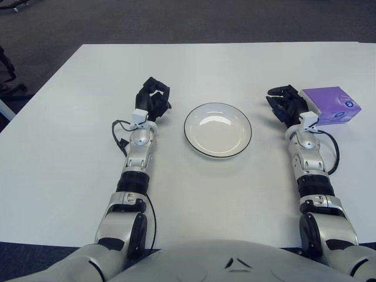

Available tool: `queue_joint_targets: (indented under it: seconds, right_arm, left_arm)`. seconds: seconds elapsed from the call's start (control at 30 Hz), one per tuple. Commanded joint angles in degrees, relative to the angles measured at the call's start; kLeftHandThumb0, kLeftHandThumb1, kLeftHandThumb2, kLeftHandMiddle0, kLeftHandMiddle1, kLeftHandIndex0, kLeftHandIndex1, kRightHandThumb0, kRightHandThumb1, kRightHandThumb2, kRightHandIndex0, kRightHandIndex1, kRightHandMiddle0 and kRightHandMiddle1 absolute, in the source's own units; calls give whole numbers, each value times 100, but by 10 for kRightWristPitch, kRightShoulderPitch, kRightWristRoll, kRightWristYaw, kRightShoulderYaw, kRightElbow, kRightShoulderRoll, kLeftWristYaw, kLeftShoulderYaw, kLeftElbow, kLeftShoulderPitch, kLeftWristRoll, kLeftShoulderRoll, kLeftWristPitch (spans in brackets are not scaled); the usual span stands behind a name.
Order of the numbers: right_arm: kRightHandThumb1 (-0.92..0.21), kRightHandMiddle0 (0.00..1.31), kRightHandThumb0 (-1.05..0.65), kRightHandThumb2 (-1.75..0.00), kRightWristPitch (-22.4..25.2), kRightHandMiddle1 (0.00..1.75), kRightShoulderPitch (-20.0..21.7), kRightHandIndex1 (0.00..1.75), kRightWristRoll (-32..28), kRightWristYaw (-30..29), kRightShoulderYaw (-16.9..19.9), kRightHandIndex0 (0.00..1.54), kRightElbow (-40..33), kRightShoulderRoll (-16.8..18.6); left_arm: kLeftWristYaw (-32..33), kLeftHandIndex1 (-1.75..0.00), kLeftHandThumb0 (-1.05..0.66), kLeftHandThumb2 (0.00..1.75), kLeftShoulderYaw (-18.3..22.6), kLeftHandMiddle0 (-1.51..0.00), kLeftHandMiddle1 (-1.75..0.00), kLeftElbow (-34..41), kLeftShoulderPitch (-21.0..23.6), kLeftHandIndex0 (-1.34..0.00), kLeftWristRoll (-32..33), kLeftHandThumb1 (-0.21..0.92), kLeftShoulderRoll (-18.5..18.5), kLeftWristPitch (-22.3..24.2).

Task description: Put the tissue paper into the plate.

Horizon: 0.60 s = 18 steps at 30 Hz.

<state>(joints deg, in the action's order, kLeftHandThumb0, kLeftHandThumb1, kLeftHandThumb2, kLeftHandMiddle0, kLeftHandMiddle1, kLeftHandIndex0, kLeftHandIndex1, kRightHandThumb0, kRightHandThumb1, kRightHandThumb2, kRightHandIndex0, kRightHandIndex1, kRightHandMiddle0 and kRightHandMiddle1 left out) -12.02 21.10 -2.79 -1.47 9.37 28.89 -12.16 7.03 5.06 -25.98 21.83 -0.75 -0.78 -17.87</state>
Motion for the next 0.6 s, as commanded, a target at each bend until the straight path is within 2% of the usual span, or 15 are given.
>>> queue_joint_targets:
  seconds: [0.0,0.13,0.2,0.4,0.57]
  right_arm:
    - [-92,44,-1,-18,-13,125,-64,131,9,-8,-6,66,43,25]
    - [-92,44,-1,-18,-29,126,-64,131,23,-19,-12,66,47,21]
    - [-92,44,-1,-18,-53,126,-66,131,47,-35,-21,66,48,15]
    - [-92,43,-1,-18,-159,128,-76,130,120,-79,-46,66,33,-13]
    - [-92,42,-1,-18,-170,129,-89,129,148,-91,-52,66,-13,-29]
  left_arm:
    - [1,-175,-34,39,-1,-88,-175,-48,-77,-65,1,92,-12,-7]
    - [1,-175,-34,39,-1,-89,-175,-48,-77,-65,1,92,-12,-8]
    - [1,-175,-34,39,-1,-89,-175,-47,-77,-65,1,92,-11,-8]
    - [1,-175,-34,39,0,-89,-175,-49,-77,-65,1,92,-11,-9]
    - [0,-175,-34,39,0,-89,-175,-50,-76,-65,1,92,-11,-10]
